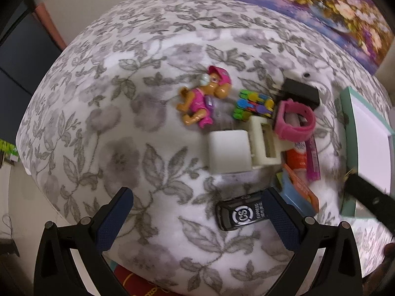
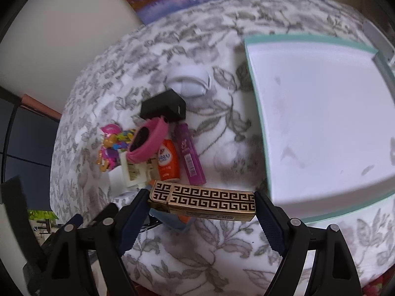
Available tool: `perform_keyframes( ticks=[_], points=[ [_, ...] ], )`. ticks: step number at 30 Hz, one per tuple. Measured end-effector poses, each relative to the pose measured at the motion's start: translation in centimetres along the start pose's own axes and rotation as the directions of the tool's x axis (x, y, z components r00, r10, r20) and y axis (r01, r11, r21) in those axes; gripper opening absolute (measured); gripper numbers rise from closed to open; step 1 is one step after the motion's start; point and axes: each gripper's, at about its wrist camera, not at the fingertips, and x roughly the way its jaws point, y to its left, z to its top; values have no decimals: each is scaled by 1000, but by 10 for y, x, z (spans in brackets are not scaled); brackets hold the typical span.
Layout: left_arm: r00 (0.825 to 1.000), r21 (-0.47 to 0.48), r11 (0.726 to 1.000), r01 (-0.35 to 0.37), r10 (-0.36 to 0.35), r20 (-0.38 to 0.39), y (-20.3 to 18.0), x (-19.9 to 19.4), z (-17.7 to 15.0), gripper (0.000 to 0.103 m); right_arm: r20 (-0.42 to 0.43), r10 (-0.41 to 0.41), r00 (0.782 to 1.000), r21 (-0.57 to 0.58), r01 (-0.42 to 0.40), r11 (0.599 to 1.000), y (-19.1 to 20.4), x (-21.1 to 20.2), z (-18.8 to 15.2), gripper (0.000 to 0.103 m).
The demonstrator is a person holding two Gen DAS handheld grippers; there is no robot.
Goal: Organize rigid objects
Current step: 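Grasp the black toy car with the left tool while the right tool holds the gold box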
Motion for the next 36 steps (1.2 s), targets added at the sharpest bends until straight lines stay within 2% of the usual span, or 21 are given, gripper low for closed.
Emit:
perform_keyframes(
  ticks=[12,18,20,22,27,32,36],
  points=[
    [998,126,992,-3,12,-68,-37,15,-9,103,25,-22,999,43,21,999,-24,-22,4,85],
    [995,144,989,-15,28,-91,-48,23,-12,103,32,-24,999,61,22,998,-36,-26,5,85],
    [994,135,991,-7,21,-104,-48,26,-13,100,33,-26,999,66,24,998,-39,-27,5,85],
    [993,126,992,5,9,-118,-48,29,-12,89,35,-26,999,69,23,997,-42,-27,6,85],
    [993,135,990,29,-12,-119,-52,32,-13,75,33,-27,999,78,24,997,-47,-25,6,85],
    [994,144,989,24,-8,-110,-60,30,-12,76,30,-26,999,87,23,996,-49,-24,6,85],
    [995,120,992,27,-15,-96,-51,22,-12,75,34,-21,999,93,17,995,-51,-24,7,85]
  ],
)
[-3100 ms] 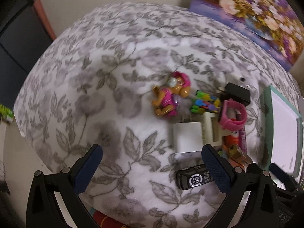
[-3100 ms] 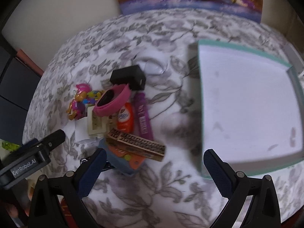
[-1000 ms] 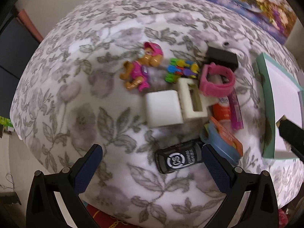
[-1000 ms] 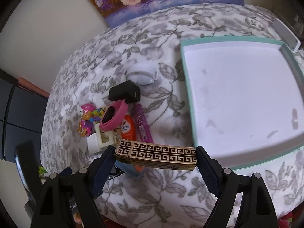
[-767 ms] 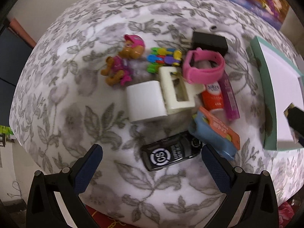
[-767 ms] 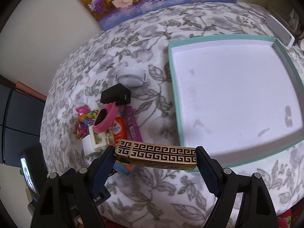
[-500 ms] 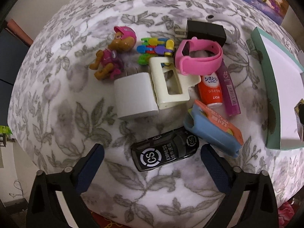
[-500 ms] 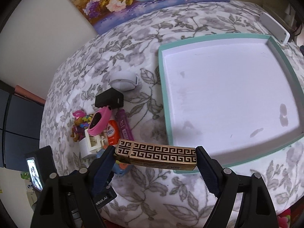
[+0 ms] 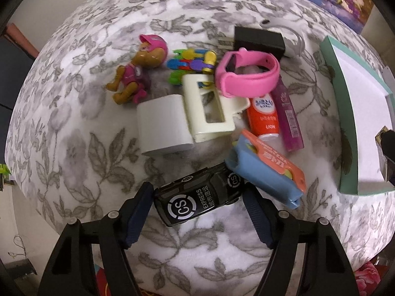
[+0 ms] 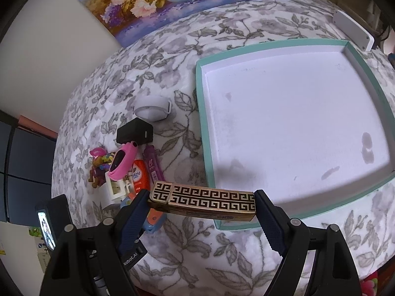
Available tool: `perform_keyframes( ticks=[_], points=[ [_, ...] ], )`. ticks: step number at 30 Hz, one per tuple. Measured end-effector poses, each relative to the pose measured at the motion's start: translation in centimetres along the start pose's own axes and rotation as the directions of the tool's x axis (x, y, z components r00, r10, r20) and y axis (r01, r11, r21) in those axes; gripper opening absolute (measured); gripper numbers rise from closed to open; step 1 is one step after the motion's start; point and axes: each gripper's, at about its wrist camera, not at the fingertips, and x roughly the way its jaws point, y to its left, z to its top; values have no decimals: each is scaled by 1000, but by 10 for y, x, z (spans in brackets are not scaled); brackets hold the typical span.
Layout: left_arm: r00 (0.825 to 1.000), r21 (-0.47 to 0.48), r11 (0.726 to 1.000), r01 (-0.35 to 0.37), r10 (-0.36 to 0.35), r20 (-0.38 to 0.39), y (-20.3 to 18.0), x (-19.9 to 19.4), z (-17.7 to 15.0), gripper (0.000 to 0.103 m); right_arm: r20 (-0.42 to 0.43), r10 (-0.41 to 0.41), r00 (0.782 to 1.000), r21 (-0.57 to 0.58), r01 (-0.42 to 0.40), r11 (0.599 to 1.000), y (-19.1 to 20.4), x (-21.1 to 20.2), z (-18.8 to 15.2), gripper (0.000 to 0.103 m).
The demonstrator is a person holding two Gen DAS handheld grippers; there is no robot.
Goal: Organize rigid objects
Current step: 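Carry the gold box and black car into the white tray and open both tools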
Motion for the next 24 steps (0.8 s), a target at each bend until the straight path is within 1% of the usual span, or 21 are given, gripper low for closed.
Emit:
perform_keyframes(
  ticks=[5,9,11,14,17,20,24],
  points=[
    [999,-41,999,-11,13,42,15,-17,4,75,8,-7,1000,23,7,1000,-9,-2,4,85],
    [996,-41,999,-9,13,88,18,-36,12,75,24,-30,999,55,28,998,-21,-8,12,85],
    [994,-31,999,-12,15,112,14,-47,19,75,45,-51,998,79,47,996,-31,-14,17,85],
    [988,8,1000,-16,14,152,-3,-69,32,75,82,-97,992,116,88,989,-48,-24,25,85],
    [981,55,998,-20,10,192,-24,-88,42,75,114,-154,981,155,136,979,-67,-35,34,85],
    [974,111,994,-7,-18,224,-60,-105,57,75,142,-222,965,189,194,963,-87,-45,43,85],
    [971,181,983,8,-51,234,-106,-110,70,75,156,-290,944,222,253,942,-113,-52,52,85]
  ],
)
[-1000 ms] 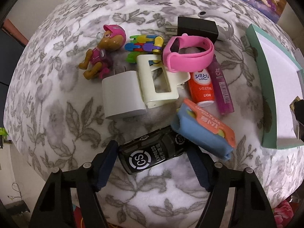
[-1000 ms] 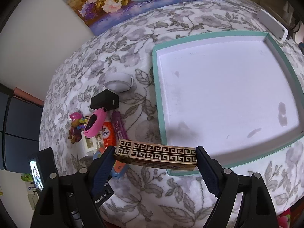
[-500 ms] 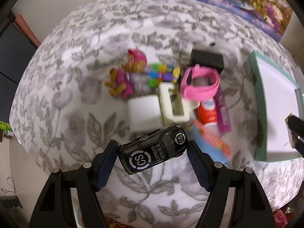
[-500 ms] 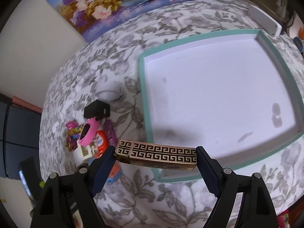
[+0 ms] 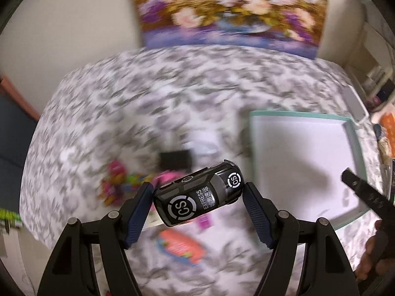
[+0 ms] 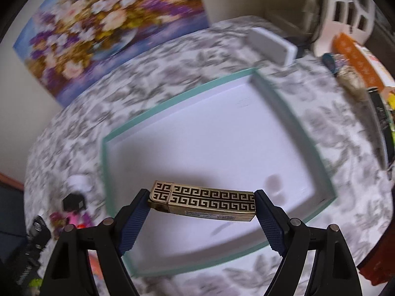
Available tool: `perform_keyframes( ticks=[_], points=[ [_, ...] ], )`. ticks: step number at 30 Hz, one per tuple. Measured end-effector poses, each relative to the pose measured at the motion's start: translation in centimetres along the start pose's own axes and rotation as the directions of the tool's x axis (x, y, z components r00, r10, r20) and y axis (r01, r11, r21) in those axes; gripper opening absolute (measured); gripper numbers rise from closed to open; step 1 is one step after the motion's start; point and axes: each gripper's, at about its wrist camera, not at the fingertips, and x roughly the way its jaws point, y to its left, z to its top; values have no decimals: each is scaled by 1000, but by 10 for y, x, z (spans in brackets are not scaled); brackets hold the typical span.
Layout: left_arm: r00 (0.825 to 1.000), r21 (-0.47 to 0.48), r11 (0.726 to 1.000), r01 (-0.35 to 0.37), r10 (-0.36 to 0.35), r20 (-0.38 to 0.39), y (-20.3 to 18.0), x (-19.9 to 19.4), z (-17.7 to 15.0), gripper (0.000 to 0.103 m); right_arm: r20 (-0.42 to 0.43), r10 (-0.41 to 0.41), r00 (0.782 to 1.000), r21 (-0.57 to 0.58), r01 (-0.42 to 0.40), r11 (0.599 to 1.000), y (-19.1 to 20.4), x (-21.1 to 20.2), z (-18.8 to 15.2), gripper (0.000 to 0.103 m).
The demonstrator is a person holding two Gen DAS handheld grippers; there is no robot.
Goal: Organize rigid objects
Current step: 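Carry the gold box and black car into the white tray and open both tools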
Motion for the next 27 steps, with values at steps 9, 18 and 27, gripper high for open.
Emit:
perform_keyframes(
  ticks=[9,18,27],
  points=[
    [996,103,992,72,-66,-60,-89,36,21,76,17,-73,997,61,72,996,-39,15,23,85],
    [993,120,988,100,-92,-70,-124,65,27,76,-12,-101,995,98,101,990,-58,36,33,85],
    [989,127,983,133,-123,-86,-136,85,21,76,-42,-121,992,87,124,988,-58,48,31,86]
  ],
)
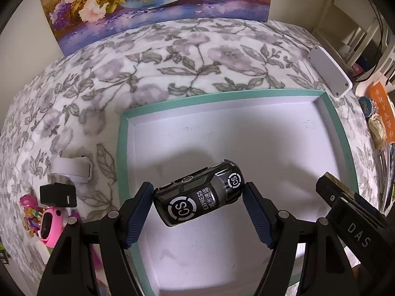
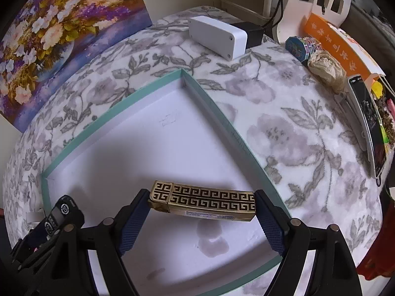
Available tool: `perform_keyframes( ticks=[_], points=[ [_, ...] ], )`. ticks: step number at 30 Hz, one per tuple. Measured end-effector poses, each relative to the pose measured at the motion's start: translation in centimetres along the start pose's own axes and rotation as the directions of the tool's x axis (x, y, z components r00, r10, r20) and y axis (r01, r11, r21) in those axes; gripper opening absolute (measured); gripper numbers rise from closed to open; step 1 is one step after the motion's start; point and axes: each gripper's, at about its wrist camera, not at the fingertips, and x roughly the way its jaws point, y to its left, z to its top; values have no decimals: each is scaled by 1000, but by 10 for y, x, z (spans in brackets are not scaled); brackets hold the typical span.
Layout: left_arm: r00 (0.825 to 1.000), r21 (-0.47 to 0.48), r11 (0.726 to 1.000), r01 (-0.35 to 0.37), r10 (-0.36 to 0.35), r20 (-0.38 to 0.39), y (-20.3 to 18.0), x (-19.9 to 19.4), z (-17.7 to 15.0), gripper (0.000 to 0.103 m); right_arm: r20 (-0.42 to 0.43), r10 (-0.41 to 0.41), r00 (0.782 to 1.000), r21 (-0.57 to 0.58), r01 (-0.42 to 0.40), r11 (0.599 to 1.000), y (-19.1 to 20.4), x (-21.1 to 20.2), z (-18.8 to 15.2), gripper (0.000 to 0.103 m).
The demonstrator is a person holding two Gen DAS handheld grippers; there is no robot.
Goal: Organize rigid objects
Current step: 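Carry the gold box and black car into the white tray and open both tools, then lift both open tools out of the tray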
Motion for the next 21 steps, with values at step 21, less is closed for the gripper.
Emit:
perform_keyframes(
  ticks=[21],
  points=[
    [1000,-79,997,-9,11,27,32,-20,-5,85,53,-41,998,-59,44,997,12,-17,-4,103]
  ],
)
